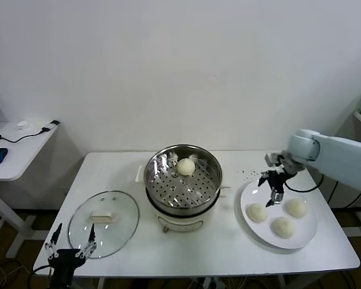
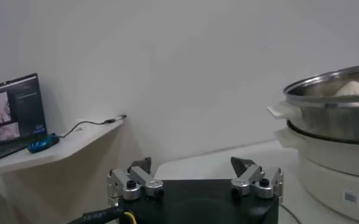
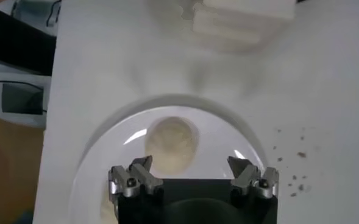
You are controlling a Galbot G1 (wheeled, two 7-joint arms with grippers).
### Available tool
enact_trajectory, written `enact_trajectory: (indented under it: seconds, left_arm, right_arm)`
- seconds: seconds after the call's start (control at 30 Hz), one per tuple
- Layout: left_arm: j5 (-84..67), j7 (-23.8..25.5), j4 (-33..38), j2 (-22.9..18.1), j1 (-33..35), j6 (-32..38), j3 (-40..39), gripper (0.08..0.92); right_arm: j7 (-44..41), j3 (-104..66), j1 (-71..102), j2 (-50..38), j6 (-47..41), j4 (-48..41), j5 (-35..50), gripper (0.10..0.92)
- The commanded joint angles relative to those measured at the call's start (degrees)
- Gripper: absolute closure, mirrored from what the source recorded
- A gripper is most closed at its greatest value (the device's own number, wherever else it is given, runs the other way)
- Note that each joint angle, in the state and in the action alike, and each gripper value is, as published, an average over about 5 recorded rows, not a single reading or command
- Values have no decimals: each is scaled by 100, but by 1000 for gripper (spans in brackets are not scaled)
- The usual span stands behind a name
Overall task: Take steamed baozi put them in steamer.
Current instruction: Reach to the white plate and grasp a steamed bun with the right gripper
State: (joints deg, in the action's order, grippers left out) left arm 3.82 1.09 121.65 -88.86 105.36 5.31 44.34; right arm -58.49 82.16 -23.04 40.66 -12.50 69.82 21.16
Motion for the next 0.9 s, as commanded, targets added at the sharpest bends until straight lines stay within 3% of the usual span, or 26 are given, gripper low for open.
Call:
enact_trajectory:
  seconds: [0.03,0.57,0.9]
  left_arm:
    - [33,0,-55,-26,5,0,15,177]
    - [62,-3,-131,-32,-29,2,14,177]
    - [67,-12,-135,-49,5,30,-1,177]
  right_arm:
    - [6,-617,1041,183,-224,-358,-459,203]
    - [-51,-824,1231,537,-170,-754,-557,203]
    - [-107,-839,1135,502,-130,-737,-423,381]
